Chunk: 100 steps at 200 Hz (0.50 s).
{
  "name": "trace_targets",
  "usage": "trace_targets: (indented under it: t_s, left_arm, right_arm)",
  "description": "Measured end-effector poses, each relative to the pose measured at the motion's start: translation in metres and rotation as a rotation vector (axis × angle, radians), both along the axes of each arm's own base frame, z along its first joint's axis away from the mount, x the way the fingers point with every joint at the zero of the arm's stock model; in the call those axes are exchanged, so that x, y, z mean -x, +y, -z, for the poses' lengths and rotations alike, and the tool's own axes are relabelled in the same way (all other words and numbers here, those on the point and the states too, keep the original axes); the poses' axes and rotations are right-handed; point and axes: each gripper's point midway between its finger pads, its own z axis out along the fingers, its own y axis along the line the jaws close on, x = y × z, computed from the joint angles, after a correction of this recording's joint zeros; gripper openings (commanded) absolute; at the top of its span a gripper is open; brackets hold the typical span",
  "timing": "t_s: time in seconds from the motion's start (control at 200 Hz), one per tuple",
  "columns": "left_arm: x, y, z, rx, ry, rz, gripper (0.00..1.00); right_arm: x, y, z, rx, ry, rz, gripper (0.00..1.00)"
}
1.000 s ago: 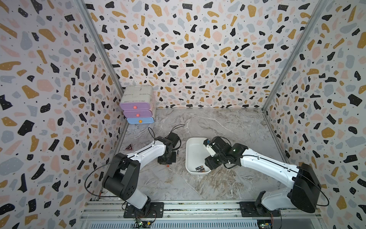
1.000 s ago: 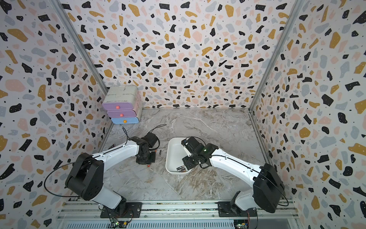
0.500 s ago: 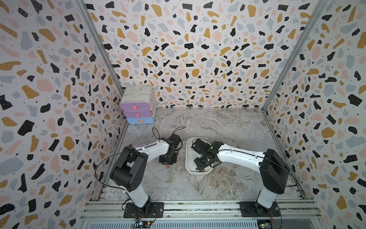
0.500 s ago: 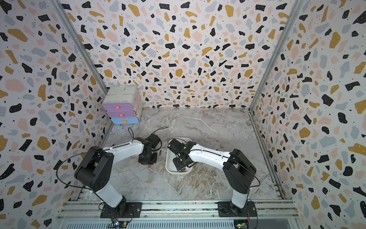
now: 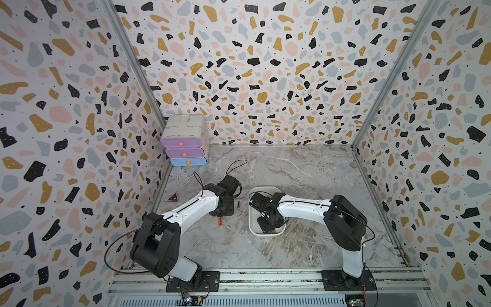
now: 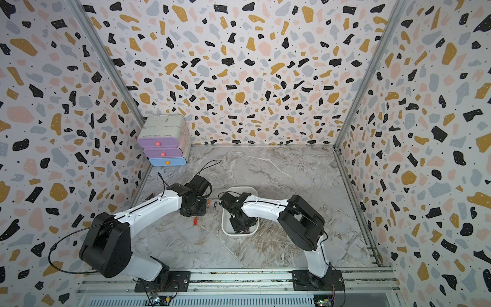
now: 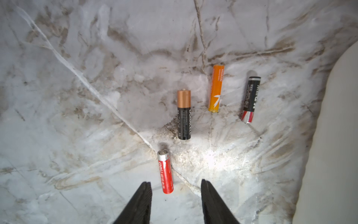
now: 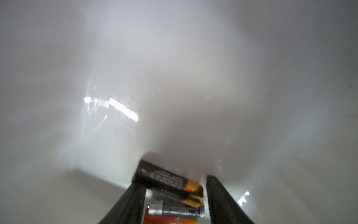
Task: Take the batteries out of the storage box
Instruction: Pick up the battery from the storage box.
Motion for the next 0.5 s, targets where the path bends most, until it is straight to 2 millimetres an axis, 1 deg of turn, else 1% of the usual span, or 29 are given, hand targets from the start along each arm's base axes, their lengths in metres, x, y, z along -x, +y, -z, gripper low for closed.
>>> trace_targets:
  t_s: [0.06,0.125,0.21,0.24,0.29,0.335,0.375,0.501]
  left_arm:
    - [0.001,0.001,0.0,-0.005,0.003,-0.001,0.46]
    - [0.002,0.002,0.0,-0.008,0.006,-0.001,0.46]
    - [0.002,0.002,0.0,-0.009,0.007,-0.001,0.46]
    - [0.002,0.002,0.0,-0.01,0.008,-0.001,0.46]
    - [0.002,0.002,0.0,-0.011,0.01,-0.001,0.46]
    - [0.003,0.002,0.001,-0.011,0.011,-0.001,0.46]
    - [0.003,0.003,0.0,-0.013,0.011,-0.002,0.46]
    - [0.002,0.004,-0.002,-0.016,0.0,-0.003,0.46]
  right_arm:
    - [-0.002,0.001,0.0,0.008,-0.003,0.002,0.48]
    - [-0.006,0.003,0.0,0.017,-0.011,0.002,0.4]
    - [-0.011,0.008,0.0,0.02,-0.023,-0.004,0.25]
    - [-0.013,0.01,0.0,0.019,-0.029,-0.008,0.22]
    - [-0.017,0.013,0.0,0.018,-0.04,-0.009,0.19]
    - [-0.021,0.015,-0.001,0.018,-0.048,-0.011,0.13]
    - [-0.025,0.017,-0.002,0.017,-0.057,-0.013,0.11]
    - [-0.033,0.02,-0.003,0.015,-0.075,-0.017,0.09]
